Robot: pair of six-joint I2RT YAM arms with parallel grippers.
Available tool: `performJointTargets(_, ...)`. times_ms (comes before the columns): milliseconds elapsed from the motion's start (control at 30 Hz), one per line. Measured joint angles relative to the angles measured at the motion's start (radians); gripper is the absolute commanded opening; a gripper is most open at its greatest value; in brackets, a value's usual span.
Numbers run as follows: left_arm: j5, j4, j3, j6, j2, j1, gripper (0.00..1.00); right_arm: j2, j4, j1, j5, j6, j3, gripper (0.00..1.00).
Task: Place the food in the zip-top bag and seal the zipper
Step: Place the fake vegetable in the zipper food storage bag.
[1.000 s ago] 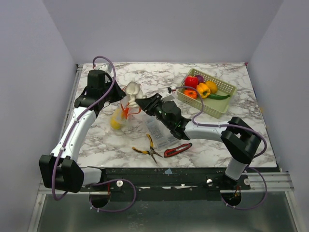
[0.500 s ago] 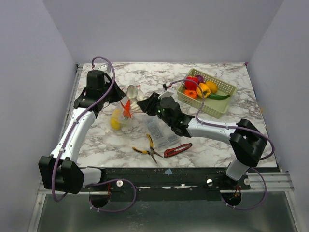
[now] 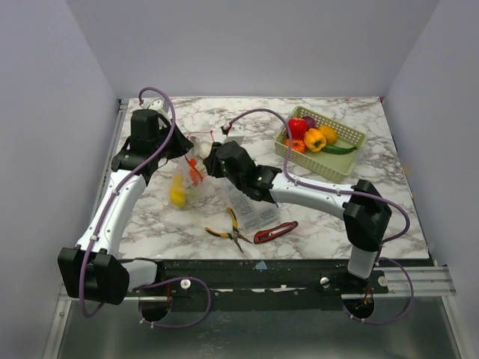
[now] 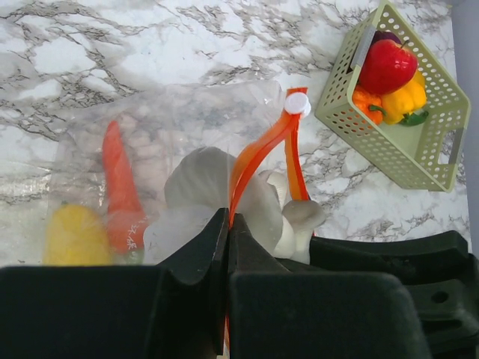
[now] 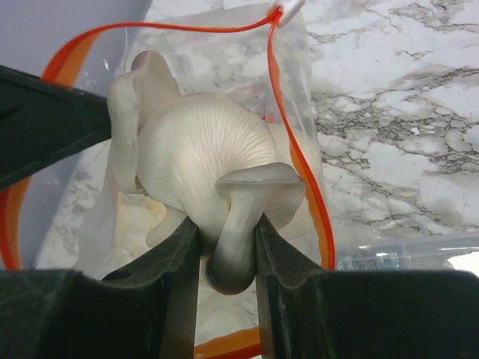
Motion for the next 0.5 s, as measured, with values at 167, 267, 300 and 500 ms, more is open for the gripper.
performJointTargets(167, -0.009, -0.005, 0.000, 0.004, -0.003, 0.000, 0.00, 0.036, -0.079, 0.022, 0.059, -0.044, 0.040, 0.08)
performJointTargets(267, -0.013, -0.005, 0.000, 0.005, -0.005, 0.000, 0.00, 0.037, -0.111, 0.026, 0.074, -0.055, 0.050, 0.12)
performJointTargets(300, -0.013, -0.005, 0.000, 0.005, -0.005, -0.001, 0.00, 0.039, -0.120, 0.026, 0.074, -0.057, 0.061, 0.13)
performJointTargets(500, -0.016, 0.003, 0.000, 0.005, -0.009, 0.002, 0.00, 0.091, -0.187, 0.026, 0.098, -0.037, 0.211, 0.24)
